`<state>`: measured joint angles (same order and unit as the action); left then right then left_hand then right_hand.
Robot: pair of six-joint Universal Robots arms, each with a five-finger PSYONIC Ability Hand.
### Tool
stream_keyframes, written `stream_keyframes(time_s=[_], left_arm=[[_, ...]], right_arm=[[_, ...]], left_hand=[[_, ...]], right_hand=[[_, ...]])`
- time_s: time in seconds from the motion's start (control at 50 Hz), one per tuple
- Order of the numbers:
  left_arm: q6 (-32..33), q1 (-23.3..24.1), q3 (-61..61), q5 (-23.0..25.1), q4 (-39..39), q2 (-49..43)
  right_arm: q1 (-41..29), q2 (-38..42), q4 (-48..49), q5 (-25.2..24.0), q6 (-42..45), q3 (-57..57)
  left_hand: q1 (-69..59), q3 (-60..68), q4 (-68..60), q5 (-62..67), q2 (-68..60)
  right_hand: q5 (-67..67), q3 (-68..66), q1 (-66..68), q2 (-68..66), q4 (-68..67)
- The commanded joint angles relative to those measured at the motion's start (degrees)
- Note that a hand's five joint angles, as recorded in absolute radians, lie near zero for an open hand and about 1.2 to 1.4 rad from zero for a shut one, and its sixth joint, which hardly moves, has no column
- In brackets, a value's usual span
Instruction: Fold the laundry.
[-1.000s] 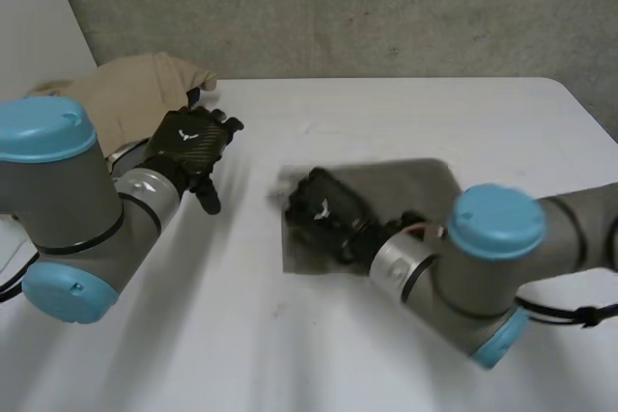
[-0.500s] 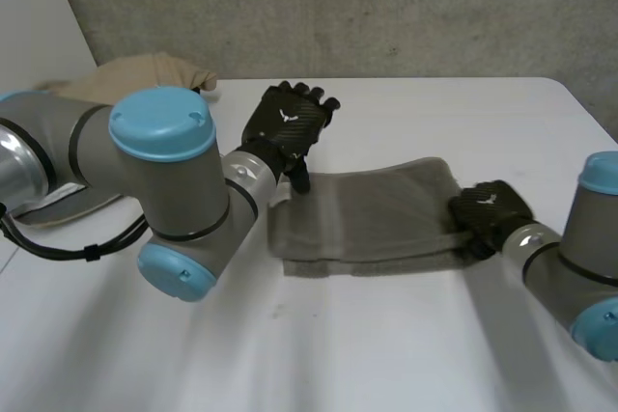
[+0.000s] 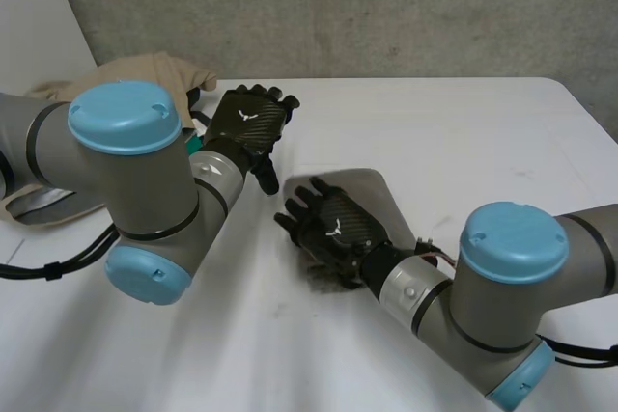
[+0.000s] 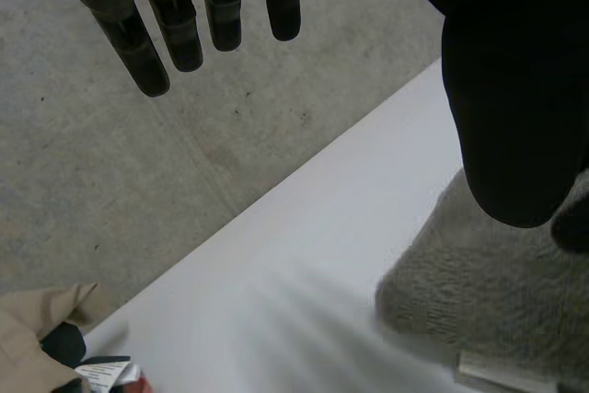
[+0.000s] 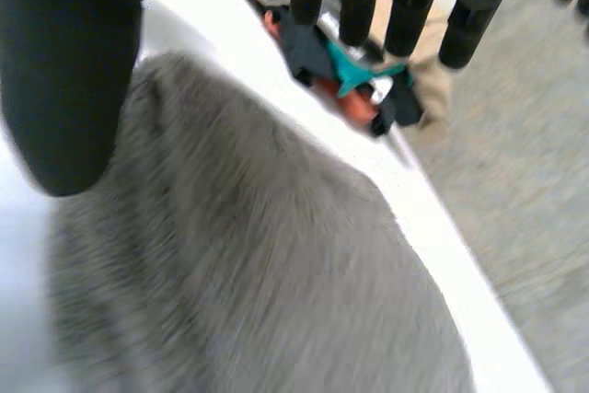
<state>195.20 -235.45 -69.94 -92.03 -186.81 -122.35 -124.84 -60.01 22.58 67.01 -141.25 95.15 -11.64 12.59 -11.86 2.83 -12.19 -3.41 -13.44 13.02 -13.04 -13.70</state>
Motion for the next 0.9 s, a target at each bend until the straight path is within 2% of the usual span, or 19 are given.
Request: stream_keyframes(time_s=[0.02,0.08,0.18,0.32,0.42,0.56,0.62,0.68,0.76,0.78,0.84,0.9], left_arm=[[-5.0,0.9,1.8,-0.3,0.0,-0.2],[-6.9,2.4,4.0,-0.2,0.1,-0.9],[-8.0,6.1,8.0,0.0,0.7,-6.0],[-8.3,7.8,16.0,-2.2,10.8,-16.7],[-8.2,7.2,20.2,-8.5,19.0,-22.0],[-8.3,6.3,20.0,-8.9,21.0,-22.1],[-8.3,6.4,20.0,-8.7,21.1,-21.3],[-8.2,6.4,19.9,-8.2,21.1,-17.6],[-8.2,6.1,18.6,-5.2,20.8,-11.9],[-8.2,5.5,17.6,-3.2,20.1,-9.1],[-8.2,4.1,16.4,0.3,18.9,-5.5],[-8.2,2.4,14.7,7.0,16.0,-1.9]], right_arm=[[5.7,-4.2,-3.1,6.6,-13.6,-2.8],[11.9,-7.0,-3.9,7.2,-23.5,-4.0],[14.9,-4.9,-13.3,6.3,-34.6,-10.0],[14.7,6.6,-27.8,6.7,-32.9,-23.2],[14.7,14.9,-35.5,6.8,-32.2,-31.8],[14.8,18.3,-42.5,8.3,-24.9,-37.1],[15.2,17.4,-42.4,10.4,-23.0,-36.8],[15.4,14.8,-39.9,14.5,-22.1,-35.3],[15.6,8.7,-30.9,17.7,-21.4,-27.5],[15.6,4.8,-26.9,18.6,-21.2,-23.2],[15.5,-0.4,-22.3,19.0,-21.6,-17.0],[15.4,-4.1,-19.0,18.5,-22.6,-10.2]], left_hand=[[1.6,-2.6,1.9,-2.8,2.2],[1.6,-2.6,1.9,-2.8,2.2],[1.6,-2.6,1.9,-2.8,2.2],[1.6,-2.5,1.8,-2.8,2.1],[1.6,-2.5,1.8,-2.8,2.1],[1.4,-2.4,1.6,-2.6,2.0],[1.4,-2.4,1.6,-2.6,2.0],[1.6,-2.6,1.9,-2.8,2.2],[1.6,-2.6,1.9,-2.8,2.2],[1.6,-2.6,1.9,-2.8,2.2],[1.6,-2.6,1.9,-2.8,2.2],[1.6,-2.6,1.9,-2.8,2.2]], right_hand=[[3.4,3.4,-3.0,3.0,3.7],[3.4,3.4,-3.0,3.0,3.7],[3.4,3.4,-3.0,3.0,3.7],[3.4,3.4,-3.0,3.0,3.7],[3.4,3.4,-3.0,3.0,3.7],[0.7,0.7,-0.3,0.3,1.0],[-1.5,-1.5,1.9,-1.9,-1.3],[-1.6,-1.5,1.9,-1.9,-1.3],[-1.2,-1.2,1.6,-1.6,-0.9],[-0.9,-0.9,1.3,-1.3,-0.6],[0.1,0.2,0.3,-0.2,0.4],[0.1,0.2,0.3,-0.2,0.4]])
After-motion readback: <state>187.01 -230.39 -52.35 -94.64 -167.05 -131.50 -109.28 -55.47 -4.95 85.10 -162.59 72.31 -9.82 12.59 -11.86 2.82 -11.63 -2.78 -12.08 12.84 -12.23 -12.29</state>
